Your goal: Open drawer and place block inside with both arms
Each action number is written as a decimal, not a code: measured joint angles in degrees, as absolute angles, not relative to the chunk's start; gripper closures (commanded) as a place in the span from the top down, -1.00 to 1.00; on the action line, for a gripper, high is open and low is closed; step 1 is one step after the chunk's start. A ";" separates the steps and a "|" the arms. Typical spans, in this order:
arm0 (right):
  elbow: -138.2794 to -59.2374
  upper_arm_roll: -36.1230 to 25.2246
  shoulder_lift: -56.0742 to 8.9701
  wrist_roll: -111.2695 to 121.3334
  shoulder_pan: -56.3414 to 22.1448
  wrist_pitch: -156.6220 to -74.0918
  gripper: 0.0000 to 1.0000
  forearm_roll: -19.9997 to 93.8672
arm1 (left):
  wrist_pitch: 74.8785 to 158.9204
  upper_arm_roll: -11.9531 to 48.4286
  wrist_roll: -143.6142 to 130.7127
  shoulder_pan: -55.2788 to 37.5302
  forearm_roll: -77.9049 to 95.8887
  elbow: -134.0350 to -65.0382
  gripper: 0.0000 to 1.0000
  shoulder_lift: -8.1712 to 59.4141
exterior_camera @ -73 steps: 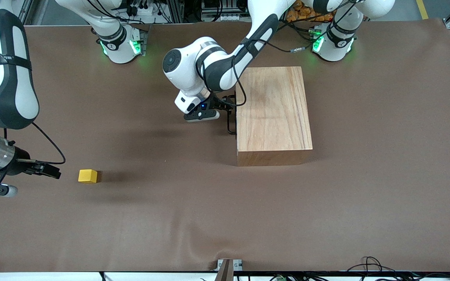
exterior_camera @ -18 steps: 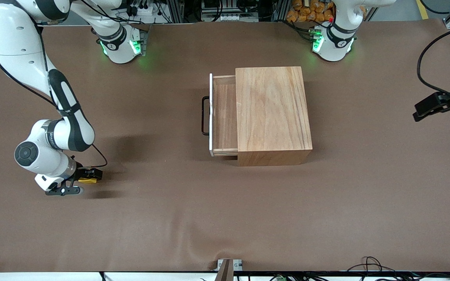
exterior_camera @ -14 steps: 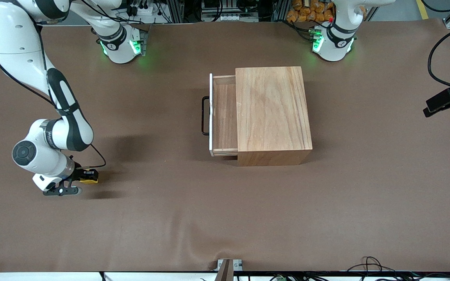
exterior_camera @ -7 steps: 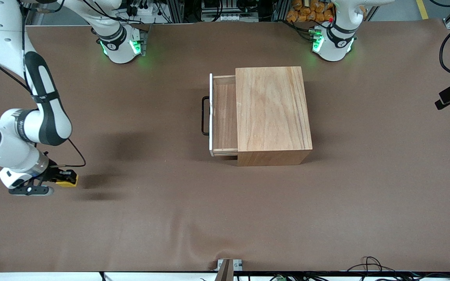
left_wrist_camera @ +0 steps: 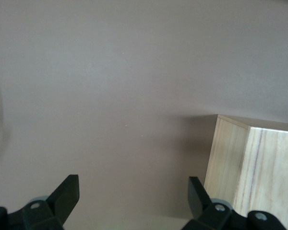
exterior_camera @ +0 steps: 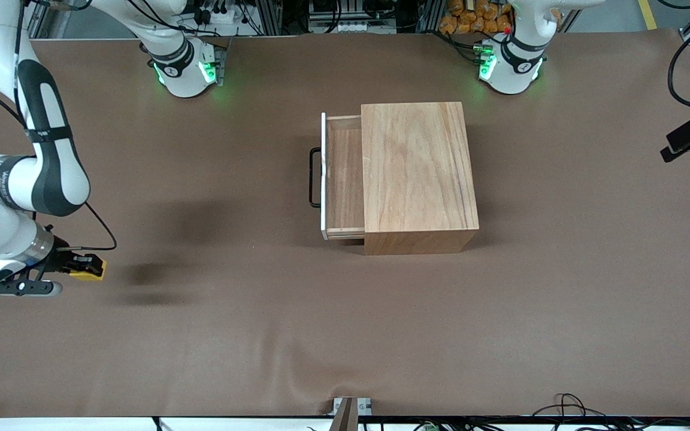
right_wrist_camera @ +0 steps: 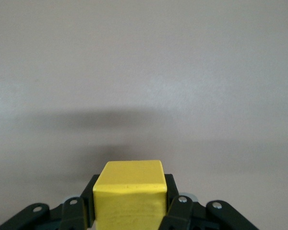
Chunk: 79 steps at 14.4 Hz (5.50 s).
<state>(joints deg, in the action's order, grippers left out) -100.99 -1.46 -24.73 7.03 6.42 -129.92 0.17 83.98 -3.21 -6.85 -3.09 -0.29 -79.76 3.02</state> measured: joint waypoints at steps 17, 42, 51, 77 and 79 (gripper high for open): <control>-100.77 0.00 -14.82 -38.73 -12.78 -115.56 -0.97 2.28 | 84.15 0.07 -6.83 -3.14 -0.22 -80.19 1.00 1.37; -92.98 -0.01 -22.89 -119.39 -41.52 -119.17 -1.00 6.52 | 84.22 2.31 -6.79 -3.21 2.17 -80.21 1.00 -0.24; -92.49 -0.01 -26.48 -124.24 -45.21 -120.44 -1.00 6.61 | 84.21 2.96 -6.79 -3.23 2.17 -80.77 1.00 -0.24; -80.30 -1.61 -25.00 -110.24 -38.59 -102.81 1.00 6.56 | 83.93 4.10 -6.97 -3.22 2.17 -81.11 1.00 -0.24; -80.27 -1.79 -24.14 -99.05 -34.42 -101.15 1.00 6.56 | 83.92 4.13 -6.97 -3.21 2.17 -81.10 1.00 -0.24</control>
<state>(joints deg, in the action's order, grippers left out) -80.27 -1.79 -24.14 -99.05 -34.42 -101.15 6.56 83.92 4.13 -6.97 -3.21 2.17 -81.10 -0.24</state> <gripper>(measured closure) 0.000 0.000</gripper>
